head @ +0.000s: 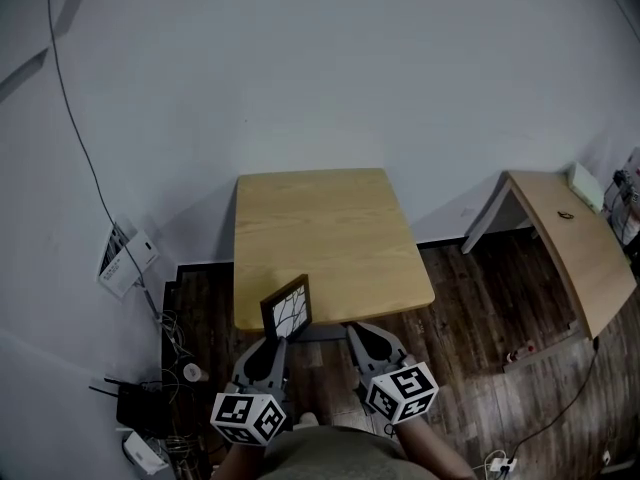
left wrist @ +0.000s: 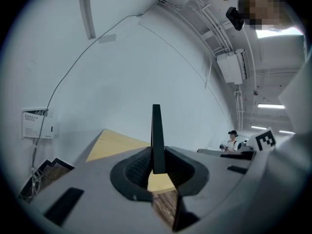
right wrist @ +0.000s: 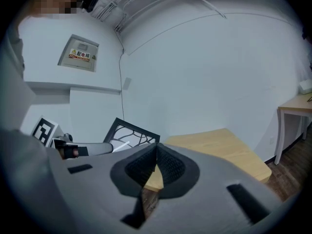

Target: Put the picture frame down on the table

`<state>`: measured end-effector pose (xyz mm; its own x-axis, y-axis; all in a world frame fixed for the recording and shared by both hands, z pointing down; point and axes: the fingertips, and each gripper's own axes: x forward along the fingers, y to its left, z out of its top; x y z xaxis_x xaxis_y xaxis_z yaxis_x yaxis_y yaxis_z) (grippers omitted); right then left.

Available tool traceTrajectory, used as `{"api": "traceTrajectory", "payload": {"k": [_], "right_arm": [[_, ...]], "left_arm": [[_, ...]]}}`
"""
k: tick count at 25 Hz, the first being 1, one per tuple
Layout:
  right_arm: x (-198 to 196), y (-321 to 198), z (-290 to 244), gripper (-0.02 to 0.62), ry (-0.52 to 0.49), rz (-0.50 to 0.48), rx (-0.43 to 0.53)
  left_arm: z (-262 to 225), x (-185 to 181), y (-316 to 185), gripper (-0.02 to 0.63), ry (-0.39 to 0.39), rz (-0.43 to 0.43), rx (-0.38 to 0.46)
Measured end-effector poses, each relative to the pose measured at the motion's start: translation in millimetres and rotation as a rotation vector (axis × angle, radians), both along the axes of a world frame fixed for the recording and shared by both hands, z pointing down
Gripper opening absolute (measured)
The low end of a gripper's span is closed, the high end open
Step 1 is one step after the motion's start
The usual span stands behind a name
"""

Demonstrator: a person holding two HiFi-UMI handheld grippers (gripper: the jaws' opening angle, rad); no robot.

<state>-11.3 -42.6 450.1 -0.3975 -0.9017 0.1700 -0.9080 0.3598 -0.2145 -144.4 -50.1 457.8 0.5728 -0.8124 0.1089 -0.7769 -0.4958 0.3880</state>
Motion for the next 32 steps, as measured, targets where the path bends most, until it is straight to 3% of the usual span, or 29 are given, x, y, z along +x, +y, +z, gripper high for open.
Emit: {"api": "traceTrajectory", "payload": {"k": [17,32], "right_arm": [[16,-41,9,0.0,0.029,0.054,-0.01],[54,-145,9,0.0,0.036,-0.059,-0.012]], "left_arm": [[22,15,-46,0.06,-0.001,0.045,-0.067],[37,62,-130,0.06,-0.02,-0.017,-0.099]]}}
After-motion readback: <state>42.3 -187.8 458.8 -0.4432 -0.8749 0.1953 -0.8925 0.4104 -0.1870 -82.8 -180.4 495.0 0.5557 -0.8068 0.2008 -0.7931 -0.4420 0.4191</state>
